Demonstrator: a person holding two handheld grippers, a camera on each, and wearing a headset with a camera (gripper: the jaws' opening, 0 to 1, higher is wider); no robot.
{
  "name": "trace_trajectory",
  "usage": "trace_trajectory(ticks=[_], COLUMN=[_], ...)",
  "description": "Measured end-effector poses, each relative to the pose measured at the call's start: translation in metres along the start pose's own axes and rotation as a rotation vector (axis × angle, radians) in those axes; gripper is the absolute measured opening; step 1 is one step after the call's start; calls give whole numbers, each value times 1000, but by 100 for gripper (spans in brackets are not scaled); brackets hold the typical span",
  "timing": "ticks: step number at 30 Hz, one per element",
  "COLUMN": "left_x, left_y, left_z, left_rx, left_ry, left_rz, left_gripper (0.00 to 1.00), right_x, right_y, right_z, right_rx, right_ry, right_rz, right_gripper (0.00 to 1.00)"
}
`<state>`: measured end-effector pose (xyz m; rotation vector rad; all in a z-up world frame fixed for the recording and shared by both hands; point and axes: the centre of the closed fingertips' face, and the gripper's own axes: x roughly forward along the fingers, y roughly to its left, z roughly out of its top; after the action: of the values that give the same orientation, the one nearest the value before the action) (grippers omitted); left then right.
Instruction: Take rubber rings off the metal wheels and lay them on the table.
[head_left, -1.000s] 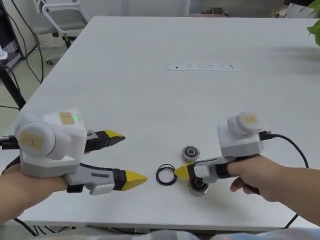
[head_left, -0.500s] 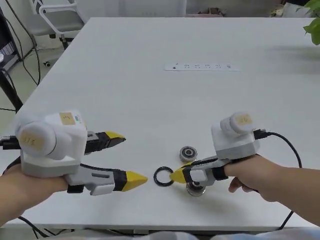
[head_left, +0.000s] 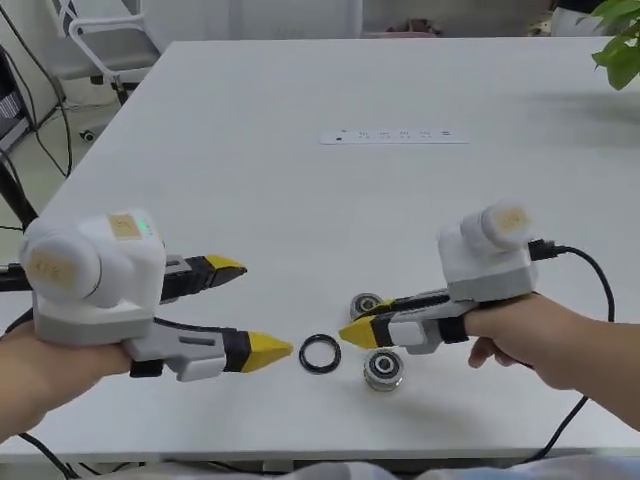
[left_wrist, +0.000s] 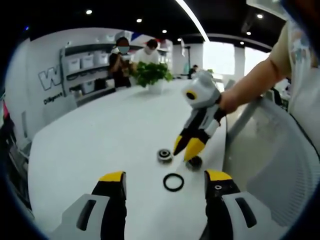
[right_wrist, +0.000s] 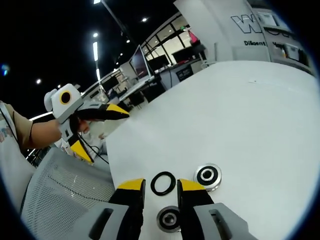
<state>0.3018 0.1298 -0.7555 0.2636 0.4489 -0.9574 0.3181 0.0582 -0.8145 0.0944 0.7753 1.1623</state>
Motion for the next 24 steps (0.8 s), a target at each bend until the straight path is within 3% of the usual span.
trace_trajectory(ticks=[7,16,24], left_x=[-3,-3,-2], left_y=[3,2,1], left_z=[13,20,23], left_rx=[5,8,7], left_ry=[-19,-23,-22], left_rz=[13,13,9], left_gripper=[65,66,68], right_x=[-25,-60,-89], right_y=[-3,-2,-2], right_z=[12,28,23], right_rx=[-60,-146,-253], right_ry=[-42,-107,-112], right_rz=[-18,-65,-115], right_gripper=[30,39,52])
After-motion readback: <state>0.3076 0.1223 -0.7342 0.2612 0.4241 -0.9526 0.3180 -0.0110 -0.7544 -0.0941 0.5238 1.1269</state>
